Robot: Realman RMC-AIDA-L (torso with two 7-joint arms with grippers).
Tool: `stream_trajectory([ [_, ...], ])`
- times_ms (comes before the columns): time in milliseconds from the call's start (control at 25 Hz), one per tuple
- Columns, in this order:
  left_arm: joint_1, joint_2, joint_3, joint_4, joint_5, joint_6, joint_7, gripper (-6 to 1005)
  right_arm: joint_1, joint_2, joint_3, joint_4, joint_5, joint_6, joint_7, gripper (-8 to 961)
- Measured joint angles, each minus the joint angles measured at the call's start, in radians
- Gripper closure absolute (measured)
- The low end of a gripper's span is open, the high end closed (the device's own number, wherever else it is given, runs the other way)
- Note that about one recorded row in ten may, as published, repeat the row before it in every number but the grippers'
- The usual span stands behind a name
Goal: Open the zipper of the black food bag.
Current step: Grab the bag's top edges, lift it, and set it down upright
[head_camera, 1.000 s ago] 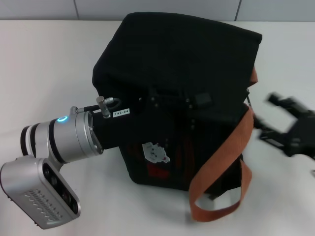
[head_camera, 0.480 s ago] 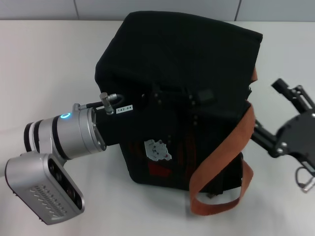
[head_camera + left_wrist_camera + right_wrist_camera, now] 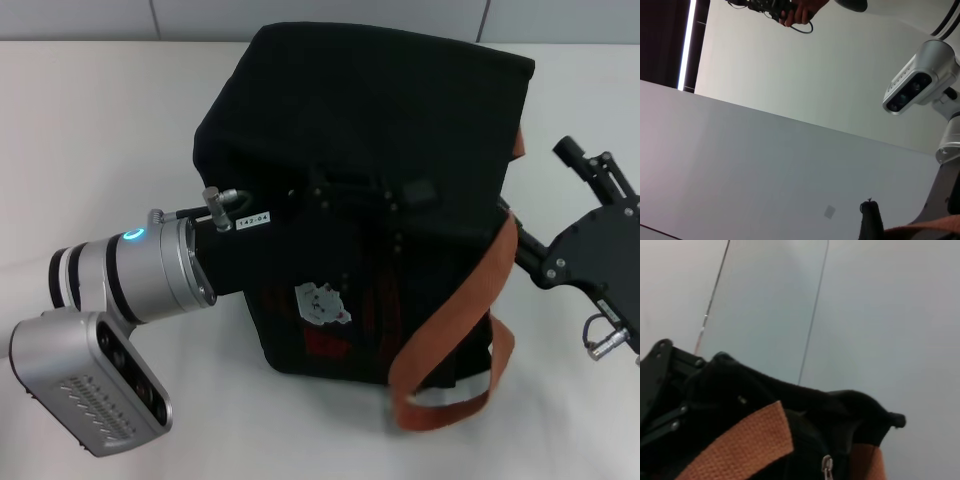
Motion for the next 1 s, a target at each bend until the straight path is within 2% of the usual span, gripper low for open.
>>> stream_trajectory([
  [240,-0.002,0.000,0.000,-0.003,0.001,0.001,0.000,878,-0.005,0.000,0.006,0.010,-0.005,-0.003,-0.016,146],
  [440,-0.002,0.000,0.000,-0.005,0.002,0.001,0.001,879,-0.017,0.001,0.012,0.071,0.000,-0.004,-0.155,148],
  [920,0.001,0.000,0.000,-0.008,0.001,0.004,0.003,879,-0.001,0.002,0.008,0.138,-0.007,0.004,-0.287,155],
  [1000,0.000,0.000,0.000,-0.007,0.001,0.004,0.003,876,0.000,0.002,0.010,0.146,-0.007,0.009,-0.302,227],
])
